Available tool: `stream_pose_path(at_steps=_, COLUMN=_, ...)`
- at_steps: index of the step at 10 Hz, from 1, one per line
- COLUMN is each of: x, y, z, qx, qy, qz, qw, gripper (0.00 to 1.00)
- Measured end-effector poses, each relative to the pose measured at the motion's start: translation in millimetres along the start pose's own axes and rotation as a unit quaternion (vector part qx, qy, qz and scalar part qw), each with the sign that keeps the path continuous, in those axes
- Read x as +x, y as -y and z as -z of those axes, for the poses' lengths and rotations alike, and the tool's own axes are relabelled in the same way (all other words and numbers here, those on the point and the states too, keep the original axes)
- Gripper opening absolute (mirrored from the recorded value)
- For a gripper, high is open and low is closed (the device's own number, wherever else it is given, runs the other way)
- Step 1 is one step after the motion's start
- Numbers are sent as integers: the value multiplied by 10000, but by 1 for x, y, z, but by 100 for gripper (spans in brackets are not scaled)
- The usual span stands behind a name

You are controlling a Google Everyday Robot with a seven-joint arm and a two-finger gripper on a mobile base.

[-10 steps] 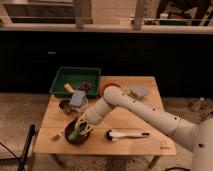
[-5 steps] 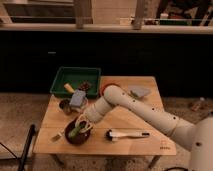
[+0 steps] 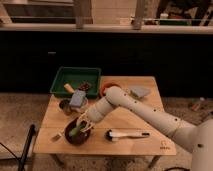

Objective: Place pepper in purple bowl

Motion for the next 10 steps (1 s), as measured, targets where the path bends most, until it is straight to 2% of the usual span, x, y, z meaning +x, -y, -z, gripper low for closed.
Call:
stream_pose_path(at_steps=1, x=-1, y=0, z=-3, qx=-21, qy=15, qz=-1, qw=10000, gripper=74)
stream_pose_path(at_steps=2, x=-2, y=1, z=-4, qx=-26, qy=24, qz=4, qw=10000, gripper=77)
stream_pose_path(at_steps=5, x=-4, y=-3, z=-2, qx=0, qy=-9, qz=-14, qw=10000, gripper=78)
stream_pose_path(at_steps=10, x=-5, y=-6, z=9, qx=161, qy=-49, qz=-71, qw=9998, gripper=78)
